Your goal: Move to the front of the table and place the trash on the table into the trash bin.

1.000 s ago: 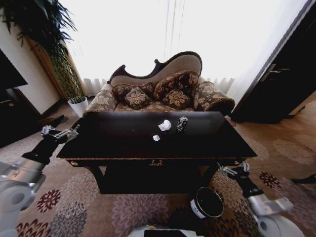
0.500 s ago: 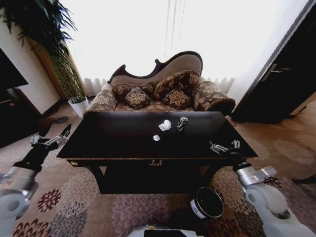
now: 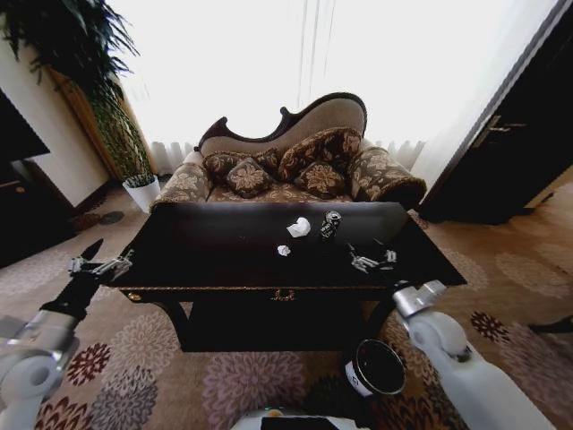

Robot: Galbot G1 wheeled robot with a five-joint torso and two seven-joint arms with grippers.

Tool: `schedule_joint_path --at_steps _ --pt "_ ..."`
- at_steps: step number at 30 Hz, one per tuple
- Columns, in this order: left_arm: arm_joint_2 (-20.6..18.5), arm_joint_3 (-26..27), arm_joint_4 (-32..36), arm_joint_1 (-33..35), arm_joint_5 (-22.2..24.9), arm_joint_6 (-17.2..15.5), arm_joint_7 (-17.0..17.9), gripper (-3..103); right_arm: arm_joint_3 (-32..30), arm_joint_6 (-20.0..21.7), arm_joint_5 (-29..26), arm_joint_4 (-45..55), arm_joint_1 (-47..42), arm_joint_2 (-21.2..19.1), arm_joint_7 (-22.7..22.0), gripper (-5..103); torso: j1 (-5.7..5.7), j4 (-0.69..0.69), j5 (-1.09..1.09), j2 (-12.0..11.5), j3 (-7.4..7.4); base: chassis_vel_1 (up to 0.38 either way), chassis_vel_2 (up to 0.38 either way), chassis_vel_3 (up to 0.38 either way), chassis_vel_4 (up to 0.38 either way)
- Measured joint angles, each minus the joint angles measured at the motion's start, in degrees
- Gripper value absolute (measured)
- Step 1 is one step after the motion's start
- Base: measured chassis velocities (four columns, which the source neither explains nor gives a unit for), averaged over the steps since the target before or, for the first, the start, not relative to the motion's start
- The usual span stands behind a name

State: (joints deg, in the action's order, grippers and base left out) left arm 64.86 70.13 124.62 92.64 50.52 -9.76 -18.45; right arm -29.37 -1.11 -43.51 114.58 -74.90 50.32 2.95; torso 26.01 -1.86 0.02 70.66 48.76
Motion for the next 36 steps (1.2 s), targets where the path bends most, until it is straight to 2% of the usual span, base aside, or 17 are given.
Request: schedule_joint_path --at_steps 10,19,36 --pt "1.16 0.24 -0.15 0.51 -0.86 0.01 -0.45 100 7.81 -0.12 -2.09 -5.4 9.7 -3.74 -1.58 100 0.0 0.0 0.0 0.0 0.0 0.0 0.0 0.0 0.0" --pt "1.21 0.67 -0.7 0.75 -2.46 0.17 -1.06 100 13.21 1.39 -5.95 -7.6 14.4 -4.78 -2.43 100 0.0 0.0 0.01 0.0 -0.01 0.0 0.0 0.0 0.0" --pt "1.14 0.76 -1.27 0.63 -2.53 0.2 -1.16 100 21.87 1.32 -4.27 -16.46 24.65 -5.11 -2.86 100 0.0 -0.01 0.0 0.0 0.0 0.0 0.0 0.0 0.0"
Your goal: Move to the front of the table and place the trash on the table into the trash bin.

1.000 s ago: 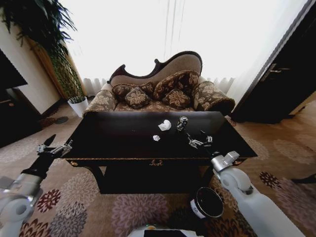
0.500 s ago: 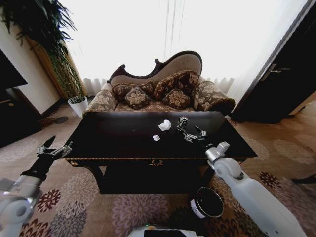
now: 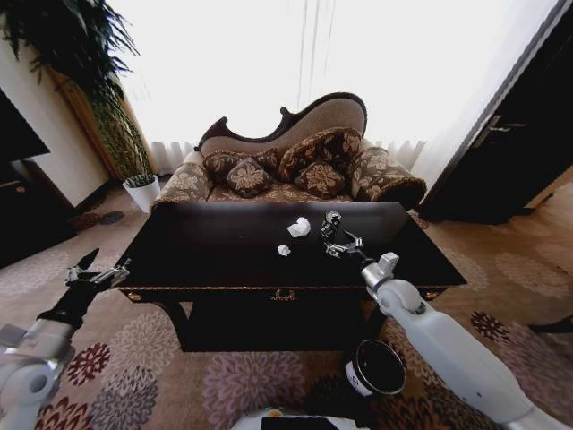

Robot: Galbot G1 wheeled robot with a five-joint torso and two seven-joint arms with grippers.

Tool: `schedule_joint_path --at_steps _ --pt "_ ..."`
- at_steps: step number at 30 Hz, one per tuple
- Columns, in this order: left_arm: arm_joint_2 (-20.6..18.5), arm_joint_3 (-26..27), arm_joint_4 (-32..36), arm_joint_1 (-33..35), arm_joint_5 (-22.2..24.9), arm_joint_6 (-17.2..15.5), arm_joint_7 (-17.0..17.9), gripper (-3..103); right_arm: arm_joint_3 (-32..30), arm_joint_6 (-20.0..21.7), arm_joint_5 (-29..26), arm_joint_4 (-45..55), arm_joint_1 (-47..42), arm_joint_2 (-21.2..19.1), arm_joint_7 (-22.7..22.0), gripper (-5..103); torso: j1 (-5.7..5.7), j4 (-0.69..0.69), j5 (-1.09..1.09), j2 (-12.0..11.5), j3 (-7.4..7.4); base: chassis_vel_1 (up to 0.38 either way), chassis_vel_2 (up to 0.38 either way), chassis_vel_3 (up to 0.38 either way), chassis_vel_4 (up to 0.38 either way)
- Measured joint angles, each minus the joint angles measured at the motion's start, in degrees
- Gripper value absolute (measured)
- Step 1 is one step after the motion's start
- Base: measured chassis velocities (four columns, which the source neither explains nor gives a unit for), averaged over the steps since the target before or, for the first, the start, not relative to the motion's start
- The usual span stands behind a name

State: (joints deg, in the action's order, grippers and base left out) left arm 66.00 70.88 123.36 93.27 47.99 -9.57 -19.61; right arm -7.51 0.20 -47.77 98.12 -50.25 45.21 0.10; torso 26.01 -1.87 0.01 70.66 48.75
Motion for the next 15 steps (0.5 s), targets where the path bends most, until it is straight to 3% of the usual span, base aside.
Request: schedule_joint_path --at_steps 13,15 --pt "0.06 0.03 -0.46 -0.26 -0.01 0.0 0.0 100 5.14 0.13 -0.26 -4.92 8.8 0.01 0.01 102 0.0 0.01 0.0 0.0 0.0 0.0 0.0 0.0 0.0" --pt "0.06 0.08 -0.47 -0.26 -0.01 0.0 0.0 100 5.82 0.23 -0.14 -5.47 9.61 0.26 0.01 97 0.0 0.01 0.0 0.0 0.0 0.0 0.0 0.0 0.0"
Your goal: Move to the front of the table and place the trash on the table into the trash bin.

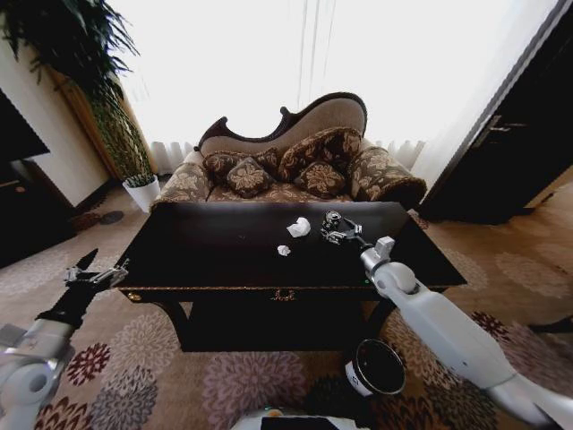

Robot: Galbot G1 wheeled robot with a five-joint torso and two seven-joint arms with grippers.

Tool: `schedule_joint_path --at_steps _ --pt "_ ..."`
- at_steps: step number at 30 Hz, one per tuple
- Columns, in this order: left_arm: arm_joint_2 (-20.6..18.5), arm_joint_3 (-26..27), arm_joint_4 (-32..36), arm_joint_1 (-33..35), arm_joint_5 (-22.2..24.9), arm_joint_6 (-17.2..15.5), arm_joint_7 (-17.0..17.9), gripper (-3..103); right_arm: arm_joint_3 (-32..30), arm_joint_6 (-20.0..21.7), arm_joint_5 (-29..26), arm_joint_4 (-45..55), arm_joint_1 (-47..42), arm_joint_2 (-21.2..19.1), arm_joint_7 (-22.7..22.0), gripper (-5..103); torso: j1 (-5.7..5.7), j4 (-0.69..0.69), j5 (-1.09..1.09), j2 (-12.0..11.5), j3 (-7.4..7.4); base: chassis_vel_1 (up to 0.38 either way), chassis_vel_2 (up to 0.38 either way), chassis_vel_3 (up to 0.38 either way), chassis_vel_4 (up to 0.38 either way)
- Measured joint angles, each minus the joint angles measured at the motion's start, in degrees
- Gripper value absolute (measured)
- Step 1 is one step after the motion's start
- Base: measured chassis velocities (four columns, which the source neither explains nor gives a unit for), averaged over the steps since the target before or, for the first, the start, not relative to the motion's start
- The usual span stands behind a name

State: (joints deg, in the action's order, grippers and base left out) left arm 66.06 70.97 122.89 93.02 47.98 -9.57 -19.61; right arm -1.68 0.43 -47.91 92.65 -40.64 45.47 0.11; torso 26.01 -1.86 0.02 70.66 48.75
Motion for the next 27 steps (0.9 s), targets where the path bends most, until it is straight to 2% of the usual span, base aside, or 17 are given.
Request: schedule_joint_path --at_steps 1,5,7,10,11,14,16,20,22,25,27 --pt "0.0 0.0 0.0 0.0 0.0 0.0 0.0 100 0.0 0.0 0.0 0.0 0.0 0.0 0.0 97 0.0 0.0 0.0 0.0 0.0 0.0 0.0 0.0 0.0" --pt "0.03 0.18 0.12 0.2 0.0 -0.01 0.0 100 0.37 0.11 0.16 -0.45 0.35 0.17 0.18 77 0.0 0.0 0.0 0.0 0.0 0.0 0.0 0.0 0.0" --pt "0.03 0.28 0.16 0.29 0.01 -0.01 0.0 100 0.38 0.11 0.17 -0.52 0.35 0.18 0.23 77 0.0 0.0 0.0 0.0 0.0 0.0 0.0 0.0 0.0" --pt "0.04 0.57 0.37 0.51 0.07 -0.01 0.0 100 0.42 0.11 0.16 -0.62 0.35 0.09 0.37 60 -0.01 0.0 0.0 0.0 0.0 0.0 0.0 0.0 0.0" --pt "0.04 0.57 0.37 0.51 0.07 -0.01 0.0 100 0.42 0.11 0.16 -0.62 0.35 0.09 0.37 60 -0.01 0.0 0.0 0.0 0.0 0.0 0.0 0.0 0.0" --pt "0.04 0.7 0.69 0.71 0.14 -0.02 0.0 100 0.28 0.11 0.1 -0.62 0.27 0.0 0.66 44 -0.01 0.0 0.0 0.0 0.0 0.0 0.0 0.0 0.0" --pt "0.05 0.71 0.78 0.76 0.15 -0.02 0.0 100 0.18 0.1 0.08 -0.62 0.19 -0.02 0.82 44 -0.01 0.0 0.0 0.0 0.0 0.0 0.0 0.0 0.0" --pt "0.09 0.76 0.93 0.85 0.23 -0.03 -0.01 100 -0.23 0.02 0.01 -0.57 -0.33 -0.07 1.28 22 -0.01 0.0 -0.01 0.01 0.0 0.0 0.0 0.0 0.0" --pt "0.09 0.76 0.94 0.86 0.24 -0.04 -0.02 100 -0.35 0.0 0.0 -0.5 -0.48 -0.08 1.36 22 -0.01 0.0 0.0 0.01 0.0 0.0 0.0 0.0 0.0" --pt "0.07 0.77 0.95 0.85 0.26 -0.05 -0.02 100 -0.9 -0.09 -0.11 0.16 -1.44 -0.17 1.64 6 0.0 0.0 0.0 0.01 0.0 0.0 0.0 0.0 0.0" --pt "0.07 0.77 0.95 0.82 0.26 -0.06 -0.02 100 -1.13 -0.1 -0.22 0.53 -1.85 -0.23 1.69 3 -0.01 0.0 0.0 0.01 0.0 0.0 0.0 0.0 0.0"
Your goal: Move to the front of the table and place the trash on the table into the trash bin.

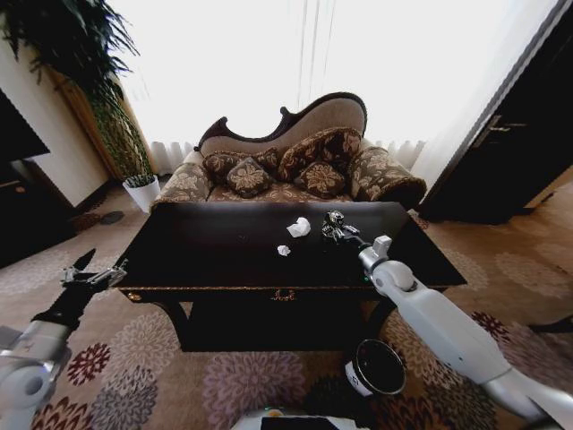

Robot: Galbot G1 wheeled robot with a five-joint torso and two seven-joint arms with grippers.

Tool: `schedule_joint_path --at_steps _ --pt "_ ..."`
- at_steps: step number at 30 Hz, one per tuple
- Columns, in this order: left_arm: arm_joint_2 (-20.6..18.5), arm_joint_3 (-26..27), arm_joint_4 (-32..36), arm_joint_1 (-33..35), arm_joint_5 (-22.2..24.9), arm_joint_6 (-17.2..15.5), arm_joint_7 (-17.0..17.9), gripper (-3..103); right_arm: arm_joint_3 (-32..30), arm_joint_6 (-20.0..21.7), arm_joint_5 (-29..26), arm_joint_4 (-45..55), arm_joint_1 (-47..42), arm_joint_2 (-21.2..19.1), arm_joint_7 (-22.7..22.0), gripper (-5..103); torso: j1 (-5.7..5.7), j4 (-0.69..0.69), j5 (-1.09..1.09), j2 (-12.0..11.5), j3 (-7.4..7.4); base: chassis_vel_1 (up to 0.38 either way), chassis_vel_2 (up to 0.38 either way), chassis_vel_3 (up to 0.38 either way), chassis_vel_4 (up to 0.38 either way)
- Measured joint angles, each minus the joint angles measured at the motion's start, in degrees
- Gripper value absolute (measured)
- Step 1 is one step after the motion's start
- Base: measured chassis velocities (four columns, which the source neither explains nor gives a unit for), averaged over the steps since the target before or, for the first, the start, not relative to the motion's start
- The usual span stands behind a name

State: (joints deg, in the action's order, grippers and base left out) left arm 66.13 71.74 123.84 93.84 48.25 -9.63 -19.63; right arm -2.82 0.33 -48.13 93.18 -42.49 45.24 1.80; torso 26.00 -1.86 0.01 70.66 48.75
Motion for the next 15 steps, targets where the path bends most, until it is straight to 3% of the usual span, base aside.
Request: schedule_joint_path --at_steps 10,15 --pt "-0.03 -0.29 -0.37 -0.65 0.01 -0.01 0.01 100 -5.41 0.64 -2.63 7.1 -7.38 -1.47 0.4 0 0.0 0.01 -0.01 0.0 0.0 0.0 0.0 0.0 0.0" --pt "0.23 -0.99 -0.62 -1.34 0.0 -0.02 0.0 100 -13.83 1.57 -5.15 14.76 -16.0 -2.67 1.58 0 0.0 0.0 0.0 0.01 -0.01 0.0 0.0 0.0 0.0"
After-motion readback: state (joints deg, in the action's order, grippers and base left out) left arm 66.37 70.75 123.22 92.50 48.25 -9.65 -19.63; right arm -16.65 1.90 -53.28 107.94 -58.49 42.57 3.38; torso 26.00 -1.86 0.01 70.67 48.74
